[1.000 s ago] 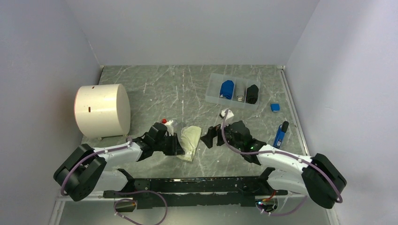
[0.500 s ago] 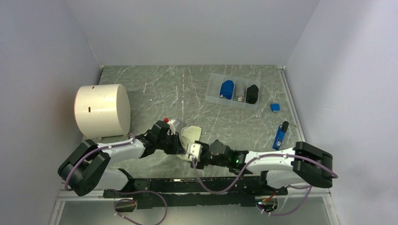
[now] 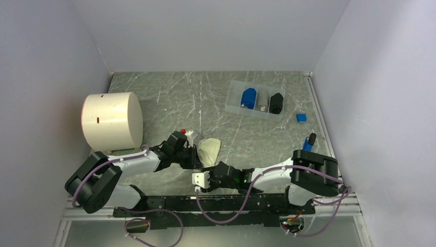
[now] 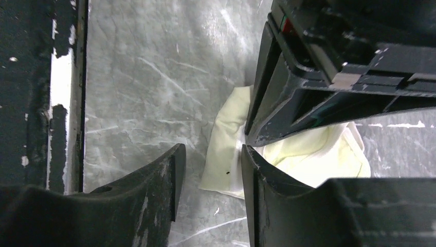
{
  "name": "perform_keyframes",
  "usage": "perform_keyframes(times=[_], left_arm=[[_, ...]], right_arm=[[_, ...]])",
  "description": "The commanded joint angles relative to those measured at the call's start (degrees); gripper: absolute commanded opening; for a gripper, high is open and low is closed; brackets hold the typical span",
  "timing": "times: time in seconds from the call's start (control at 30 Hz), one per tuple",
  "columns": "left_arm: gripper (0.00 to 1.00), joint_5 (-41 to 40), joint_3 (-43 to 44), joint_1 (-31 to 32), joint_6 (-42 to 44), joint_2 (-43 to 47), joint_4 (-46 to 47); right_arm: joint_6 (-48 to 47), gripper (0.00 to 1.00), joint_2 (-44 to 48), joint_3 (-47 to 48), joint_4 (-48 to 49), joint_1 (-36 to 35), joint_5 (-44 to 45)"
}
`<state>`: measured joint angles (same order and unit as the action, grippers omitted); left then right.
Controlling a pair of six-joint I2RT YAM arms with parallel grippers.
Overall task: Roll the underwear
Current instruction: Roll the underwear to the center of the board.
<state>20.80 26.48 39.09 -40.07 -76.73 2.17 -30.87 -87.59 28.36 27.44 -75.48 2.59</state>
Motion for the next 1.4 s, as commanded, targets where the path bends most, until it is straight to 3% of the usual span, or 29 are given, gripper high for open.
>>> perform_keyframes(times=[0.0, 0.5, 0.6, 0.73, 0.83, 1.07, 1.37], left_arm=[[0.17, -0.5, 1.9, 0.2, 1.7, -0.4, -1.6], [0.2, -1.3, 3.8, 0.2, 1.7, 0.8, -4.6], [0.28, -2.2, 4.5, 0.1, 1.5, 1.8, -5.9], [0.44, -3.3, 4.9, -0.7, 0.4, 3.9, -7.0], [0.55, -3.2, 4.4, -1.9, -0.8, 6.3, -7.0], [0.62, -8.2, 2.1, -3.4, -4.8, 13.1, -12.1], [0.63, -6.1, -6.9, -3.4, -13.2, 16.7, -5.5]], right_arm=[[-0.1, 0.47, -1.1, 1.6, 0.5, -0.1, 3.1], [8.5, 0.38, -5.0, -2.9, 1.6, 0.2, 7.1], [10.3, 0.32, -4.9, -3.6, 2.4, 0.2, 7.3], [12.0, 0.12, -5.7, -2.7, 1.6, 0.6, 7.4], [14.2, 0.06, -6.3, -2.5, 2.0, 1.1, 6.8], [20.8, 0.05, -4.8, -4.9, 8.4, 3.6, 2.1], [26.7, 0.06, -4.6, -6.7, 14.0, 8.1, -6.4]])
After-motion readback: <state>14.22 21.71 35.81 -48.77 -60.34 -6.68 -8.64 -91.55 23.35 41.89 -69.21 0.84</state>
